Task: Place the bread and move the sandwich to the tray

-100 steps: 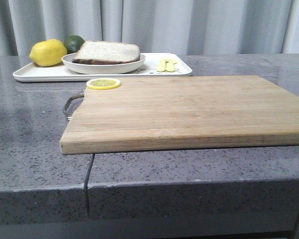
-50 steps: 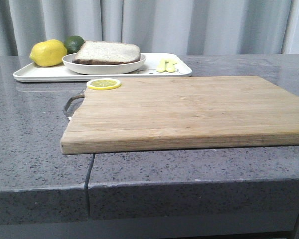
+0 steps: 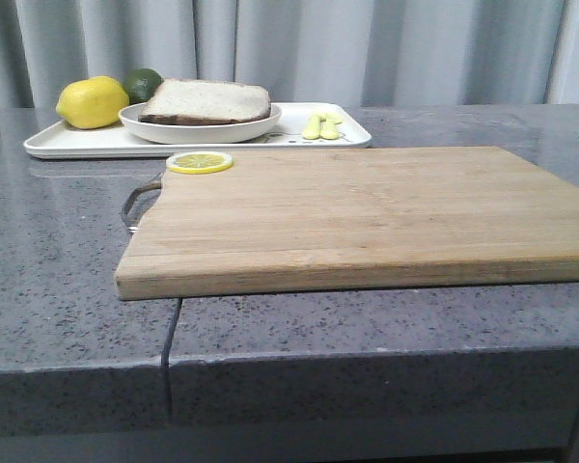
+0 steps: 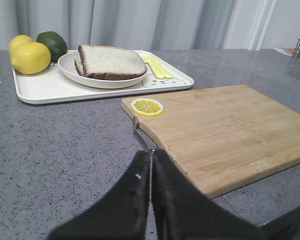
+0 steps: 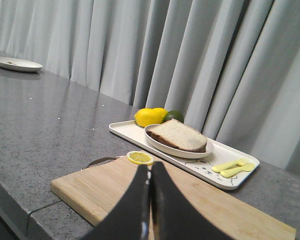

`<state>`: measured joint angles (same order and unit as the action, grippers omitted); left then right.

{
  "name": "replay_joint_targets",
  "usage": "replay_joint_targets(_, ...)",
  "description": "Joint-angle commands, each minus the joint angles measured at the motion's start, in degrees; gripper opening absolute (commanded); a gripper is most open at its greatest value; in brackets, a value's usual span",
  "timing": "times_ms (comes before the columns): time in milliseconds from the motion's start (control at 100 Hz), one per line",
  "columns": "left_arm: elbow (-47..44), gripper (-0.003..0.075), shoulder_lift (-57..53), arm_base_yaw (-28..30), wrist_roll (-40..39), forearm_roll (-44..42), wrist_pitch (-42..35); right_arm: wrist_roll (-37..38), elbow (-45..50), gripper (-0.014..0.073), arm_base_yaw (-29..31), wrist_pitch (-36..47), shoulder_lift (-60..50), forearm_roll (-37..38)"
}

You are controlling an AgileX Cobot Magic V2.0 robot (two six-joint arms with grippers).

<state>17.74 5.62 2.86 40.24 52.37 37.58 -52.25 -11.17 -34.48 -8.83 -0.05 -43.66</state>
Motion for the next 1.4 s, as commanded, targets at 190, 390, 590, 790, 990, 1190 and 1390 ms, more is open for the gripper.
replay_joint_targets(190,1.4,-0.0020,0.6,-0.2,0.2,2.6,-2.5,-0.6,-1.5,-0.0062,0.2,3.7,0.6,-0.7)
replay_joint_targets(390,1.4,-0.0020,0.6,-0.2,0.2,2.6,-2.5,-0.6,-1.5,-0.0062,0.2,3.7,0.6,-0.7)
replay_joint_targets(590,-0.1,-0.0020,0.6,-0.2,0.2,1.3,-9.2,-0.6,-1.5,-0.0062,0.2,3.7,0.6,-0.7)
replay_joint_targets(790,-3.2,-0.0019,-1.0,-0.2,-0.4,-2.7,-17.2,-0.6,-1.5,-0.0062,0.2,3.7,0.6,-0.7)
replay_joint_targets(990,-4.9,-0.0019,-2.5,-0.2,-8.5,-12.4,-17.9,-0.6,-1.5,-0.0062,0.2,3.7,0.6,-0.7)
replay_joint_targets(1190,-4.9,-0.0019,-2.5,-0.2,-13.3,-20.7,-20.0,-0.6,-1.5,-0.0062,0.2,3.7,0.6,-0.7)
replay_joint_targets(1390,-6.0,-0.0019,-2.5,-1.7,-18.3,-29.1,-29.4,-0.6,-1.5,-0.0062,0.2,3.7,0.6,-0.7)
